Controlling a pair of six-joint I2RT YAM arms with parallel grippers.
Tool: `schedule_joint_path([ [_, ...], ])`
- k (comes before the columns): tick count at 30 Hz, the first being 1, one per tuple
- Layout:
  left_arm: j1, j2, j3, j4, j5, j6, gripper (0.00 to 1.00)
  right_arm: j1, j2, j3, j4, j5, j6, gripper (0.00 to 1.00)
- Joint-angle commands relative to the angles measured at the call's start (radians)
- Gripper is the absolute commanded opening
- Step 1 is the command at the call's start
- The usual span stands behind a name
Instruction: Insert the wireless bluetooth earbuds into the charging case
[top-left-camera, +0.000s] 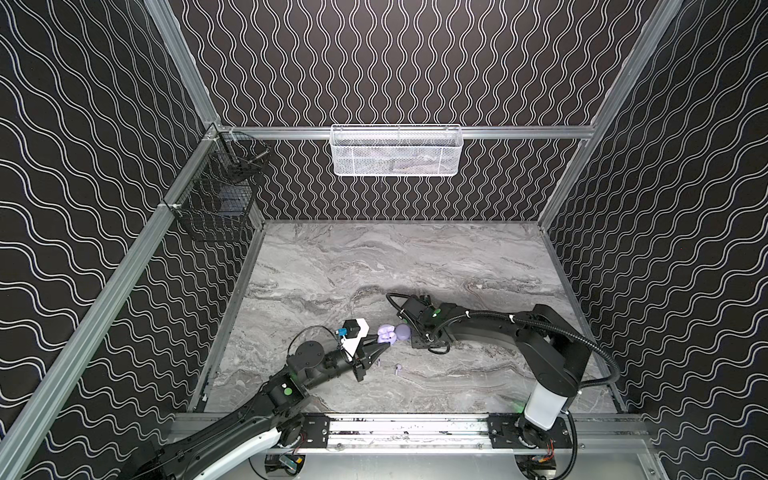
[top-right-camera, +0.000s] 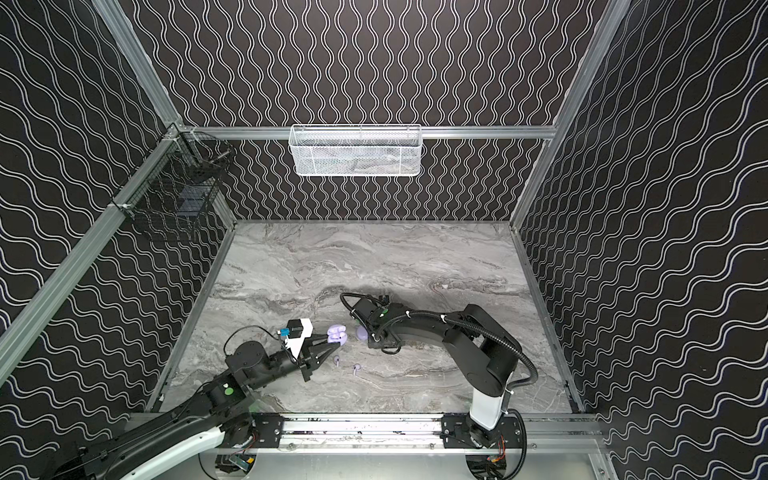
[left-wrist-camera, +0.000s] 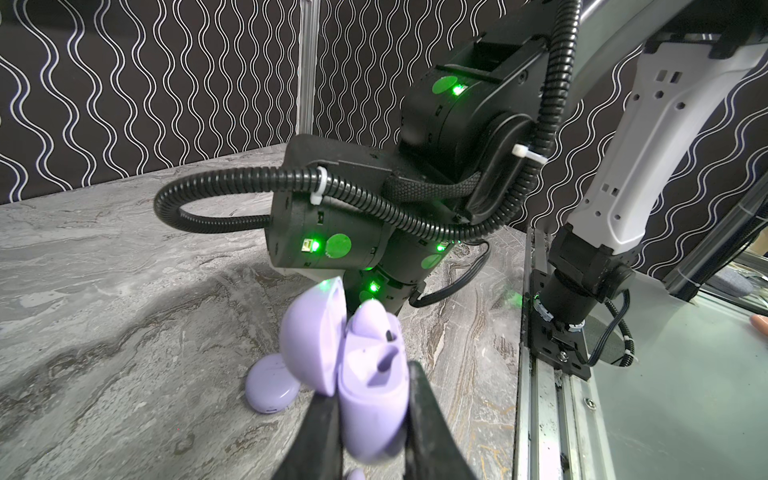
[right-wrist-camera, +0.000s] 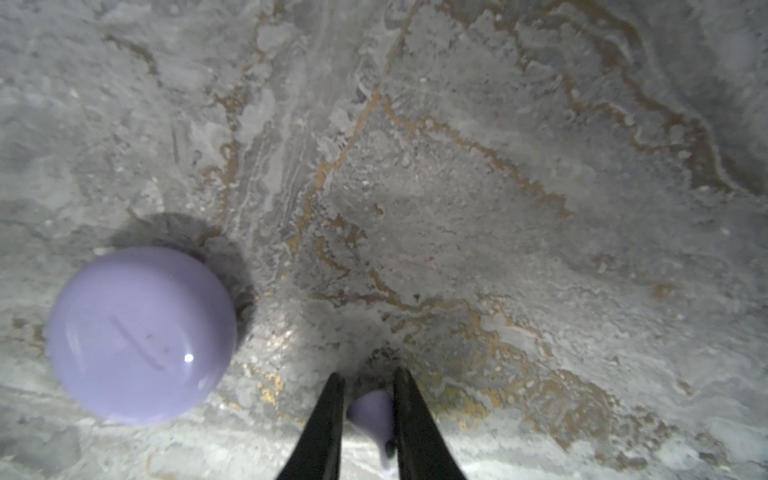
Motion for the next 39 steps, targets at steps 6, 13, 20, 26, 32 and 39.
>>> schedule_joint_path([
  [6, 0.001, 0.000, 0.006, 0.038, 0.001, 0.004, 0.00, -0.001, 0.001, -0.014, -0.020, -0.002, 0.004, 0.23],
  [13, 0.001, 0.004, 0.008, 0.039, 0.004, 0.004, 0.00, -0.001, -0.010, -0.023, -0.029, -0.003, 0.001, 0.25],
  [20, 0.001, 0.002, 0.008, 0.038, 0.002, 0.004, 0.00, -0.001, -0.025, -0.031, -0.027, 0.000, 0.004, 0.26],
  [26, 0.001, 0.003, 0.008, 0.036, 0.001, 0.004, 0.00, 0.002, -0.032, -0.029, -0.034, 0.000, 0.004, 0.26],
  [32, 0.001, 0.003, 0.008, 0.036, 0.000, 0.004, 0.00, 0.005, -0.033, -0.029, -0.035, -0.003, 0.002, 0.26],
  [39, 0.001, 0.007, 0.009, 0.036, 0.000, 0.005, 0.00, 0.008, -0.031, -0.032, -0.031, -0.011, -0.004, 0.30],
])
